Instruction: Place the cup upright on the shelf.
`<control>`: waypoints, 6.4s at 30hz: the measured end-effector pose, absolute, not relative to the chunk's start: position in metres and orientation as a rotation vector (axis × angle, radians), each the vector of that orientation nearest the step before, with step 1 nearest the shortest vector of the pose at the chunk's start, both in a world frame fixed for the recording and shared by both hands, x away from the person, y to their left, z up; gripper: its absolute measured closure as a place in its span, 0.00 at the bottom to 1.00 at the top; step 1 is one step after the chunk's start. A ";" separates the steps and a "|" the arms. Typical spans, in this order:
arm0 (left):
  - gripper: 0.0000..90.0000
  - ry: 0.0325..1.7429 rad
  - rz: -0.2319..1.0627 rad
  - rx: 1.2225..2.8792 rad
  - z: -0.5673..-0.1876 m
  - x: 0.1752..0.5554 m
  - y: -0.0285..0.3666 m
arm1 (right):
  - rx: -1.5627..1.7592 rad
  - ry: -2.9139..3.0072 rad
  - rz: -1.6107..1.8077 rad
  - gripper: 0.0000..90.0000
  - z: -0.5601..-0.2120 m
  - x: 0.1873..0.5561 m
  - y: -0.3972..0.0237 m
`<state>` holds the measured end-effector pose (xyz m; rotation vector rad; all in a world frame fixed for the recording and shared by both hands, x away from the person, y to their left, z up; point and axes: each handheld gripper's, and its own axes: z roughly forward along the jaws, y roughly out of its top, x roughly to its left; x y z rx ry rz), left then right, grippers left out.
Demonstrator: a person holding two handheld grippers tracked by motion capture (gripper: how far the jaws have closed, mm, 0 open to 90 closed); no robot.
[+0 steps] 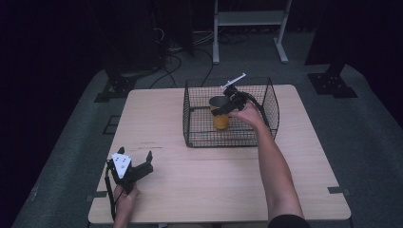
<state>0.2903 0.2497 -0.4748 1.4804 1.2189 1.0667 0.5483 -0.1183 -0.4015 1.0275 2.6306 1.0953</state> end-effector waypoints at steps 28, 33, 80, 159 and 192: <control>0.01 1.217 1.075 1.487 -0.475 0.290 0.249 | 0.949 2.665 0.998 0.09 -0.400 0.540 -0.117; 0.01 1.218 1.073 1.486 -0.475 0.290 0.249 | 0.939 2.648 0.985 0.05 -0.399 0.539 -0.117; 0.01 1.217 1.074 1.491 -0.475 0.290 0.248 | 0.984 2.482 1.234 0.01 -0.331 0.512 -0.168; 0.01 1.210 1.081 1.498 -0.475 0.290 0.247 | 0.883 2.504 1.376 0.01 -0.351 0.423 -0.233; 0.01 1.217 1.083 1.502 -0.475 0.291 0.247 | 0.867 2.486 1.429 0.01 -0.385 0.373 -0.259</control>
